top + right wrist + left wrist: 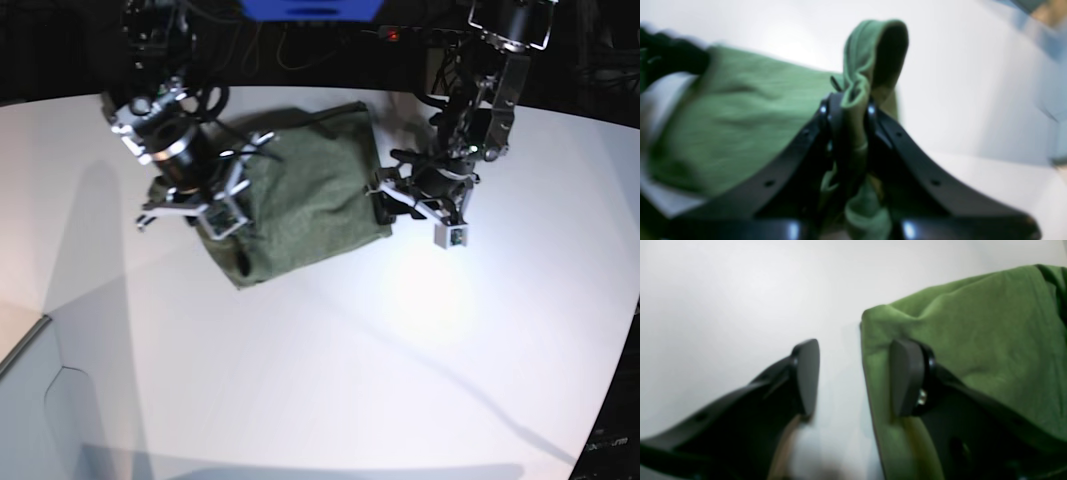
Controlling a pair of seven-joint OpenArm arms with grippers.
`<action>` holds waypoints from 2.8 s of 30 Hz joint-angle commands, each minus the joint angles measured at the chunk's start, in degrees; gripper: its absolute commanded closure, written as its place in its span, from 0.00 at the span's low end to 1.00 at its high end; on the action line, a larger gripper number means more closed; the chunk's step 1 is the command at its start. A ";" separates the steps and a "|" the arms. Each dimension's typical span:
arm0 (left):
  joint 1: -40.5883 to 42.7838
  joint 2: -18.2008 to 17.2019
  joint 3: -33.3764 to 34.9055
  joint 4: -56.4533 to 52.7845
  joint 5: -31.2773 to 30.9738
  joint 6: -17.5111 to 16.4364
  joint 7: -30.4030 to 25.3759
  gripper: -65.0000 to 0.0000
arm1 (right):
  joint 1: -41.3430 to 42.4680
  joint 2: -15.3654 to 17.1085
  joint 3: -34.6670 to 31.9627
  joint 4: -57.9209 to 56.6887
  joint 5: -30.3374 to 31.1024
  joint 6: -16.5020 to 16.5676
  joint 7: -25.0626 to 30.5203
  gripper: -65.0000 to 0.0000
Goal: Layout the t-shirt on the table in an organized manner, then fold the t-shirt properly
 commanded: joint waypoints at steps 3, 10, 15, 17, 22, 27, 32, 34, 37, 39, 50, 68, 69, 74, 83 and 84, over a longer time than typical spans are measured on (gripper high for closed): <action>-0.29 -0.24 -0.08 0.40 -0.01 0.03 0.47 0.49 | 0.07 -0.33 -5.97 1.20 1.30 -0.01 0.71 1.00; -0.29 -0.32 -0.08 0.40 -0.01 0.03 0.47 0.49 | 1.39 -0.33 -14.24 -1.96 1.39 -0.01 0.62 1.00; 0.15 -0.76 -0.34 0.66 -0.44 0.03 0.47 0.49 | 4.73 -0.33 -15.03 -9.34 1.57 -0.01 1.06 1.00; 0.41 -0.85 -0.43 1.19 -0.62 0.03 0.47 0.49 | 5.61 -0.33 -15.03 -10.84 1.57 -0.01 1.06 1.00; 2.87 -3.22 -0.70 4.79 -0.80 0.03 0.47 0.49 | 7.45 -0.33 -15.03 -12.33 1.57 -0.01 1.15 1.00; 6.74 -6.13 -2.37 12.53 -0.80 0.39 0.47 0.49 | 7.89 -0.33 -15.29 -13.12 1.66 -0.01 1.15 1.00; 10.52 -6.30 -10.37 15.61 -0.80 0.03 0.47 0.49 | 9.56 -0.33 -15.38 -18.14 1.66 -0.01 0.89 1.00; 11.23 -6.30 -12.39 15.61 -0.80 0.03 0.47 0.49 | 10.53 -0.33 -15.38 -20.16 1.66 -0.01 0.71 1.00; 11.84 -6.30 -13.97 14.99 -0.80 -0.05 0.47 0.49 | 11.32 -0.33 -15.38 -21.92 1.66 -0.01 0.71 0.90; 12.37 -6.48 -13.97 14.99 -0.80 -0.05 0.47 0.49 | 11.32 -0.33 -16.43 -21.83 1.66 -0.01 0.71 0.77; 13.25 -6.21 -13.53 16.57 -0.88 -0.05 0.47 0.49 | 8.60 -0.33 -13.45 -3.98 5.70 -0.01 0.62 0.36; 16.06 -6.30 -11.33 17.98 -12.58 -0.05 2.31 0.45 | 2.62 -0.33 -4.92 -6.62 5.79 -0.01 1.15 0.45; 16.06 -6.21 -10.72 17.98 -13.37 -0.05 3.02 0.41 | 2.71 0.01 -4.57 -6.62 5.79 -0.01 1.15 0.45; 16.15 -6.21 -6.15 17.98 -16.80 -0.05 4.25 0.11 | 3.50 1.77 -3.78 -6.53 5.79 -0.01 1.15 0.45; 15.89 -5.69 -5.53 18.86 -26.47 -0.14 4.69 0.08 | 3.50 2.64 -0.70 -6.53 5.79 -0.01 1.15 0.45; 15.89 -5.77 -5.53 19.39 -27.79 -0.14 4.69 0.08 | 3.50 2.64 -0.35 -6.53 5.79 -0.01 1.15 0.45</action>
